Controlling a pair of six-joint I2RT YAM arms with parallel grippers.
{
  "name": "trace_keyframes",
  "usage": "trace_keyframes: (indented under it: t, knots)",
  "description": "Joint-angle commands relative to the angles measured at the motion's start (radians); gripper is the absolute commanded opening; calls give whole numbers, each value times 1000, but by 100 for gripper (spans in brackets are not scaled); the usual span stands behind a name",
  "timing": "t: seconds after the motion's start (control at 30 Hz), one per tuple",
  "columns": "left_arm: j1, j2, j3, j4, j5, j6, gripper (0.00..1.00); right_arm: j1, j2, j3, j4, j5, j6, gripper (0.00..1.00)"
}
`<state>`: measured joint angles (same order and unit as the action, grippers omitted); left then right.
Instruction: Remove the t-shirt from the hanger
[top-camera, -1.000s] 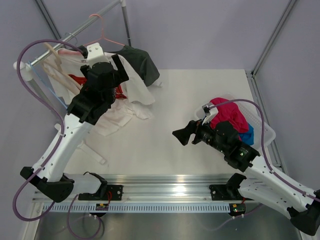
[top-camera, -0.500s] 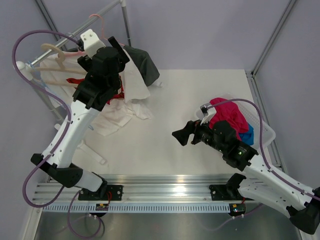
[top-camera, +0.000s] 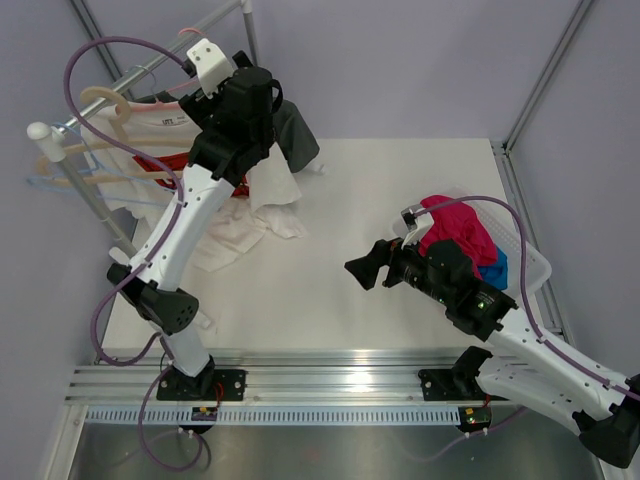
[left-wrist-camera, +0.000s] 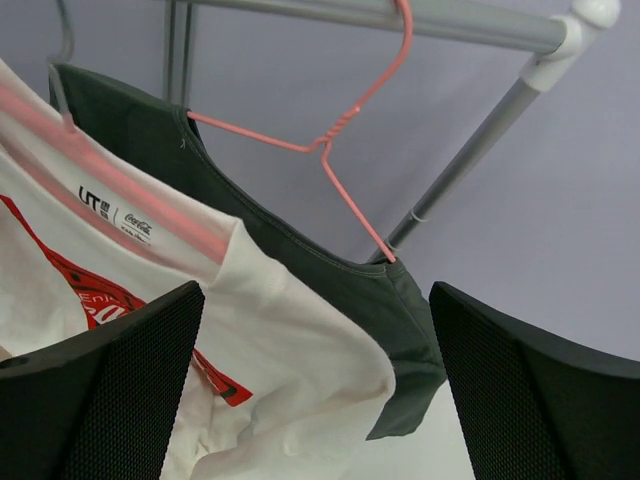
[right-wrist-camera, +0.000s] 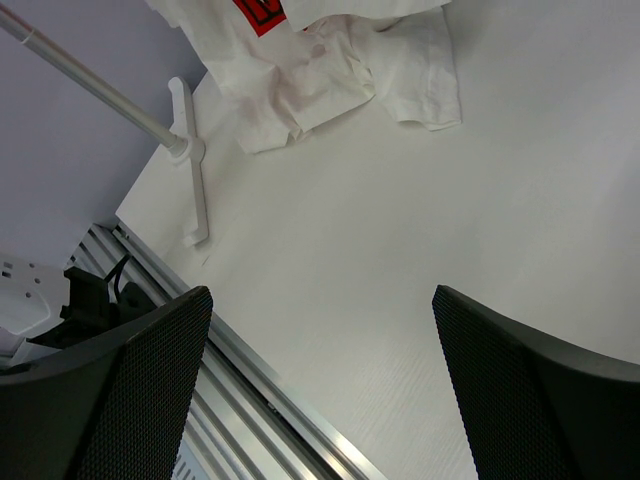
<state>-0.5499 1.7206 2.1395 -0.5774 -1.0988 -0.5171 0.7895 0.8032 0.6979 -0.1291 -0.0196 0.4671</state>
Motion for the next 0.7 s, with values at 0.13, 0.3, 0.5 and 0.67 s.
trace_keyframes:
  t: [0.13,0.3,0.5,0.67]
  knots:
    - [-2,48,46,88,-180,3,91,8,-16,40,-1,-11,-12,99]
    - [-2,66,34,108,-208,37,87,8,-18,41,-1,-22,-8,100]
    - [-2,7,-85,108,-240,-28,78,8,-29,43,-7,-19,-7,99]
    - [-1,-6,-135,108,-233,-60,80,8,-42,37,-9,12,-15,100]
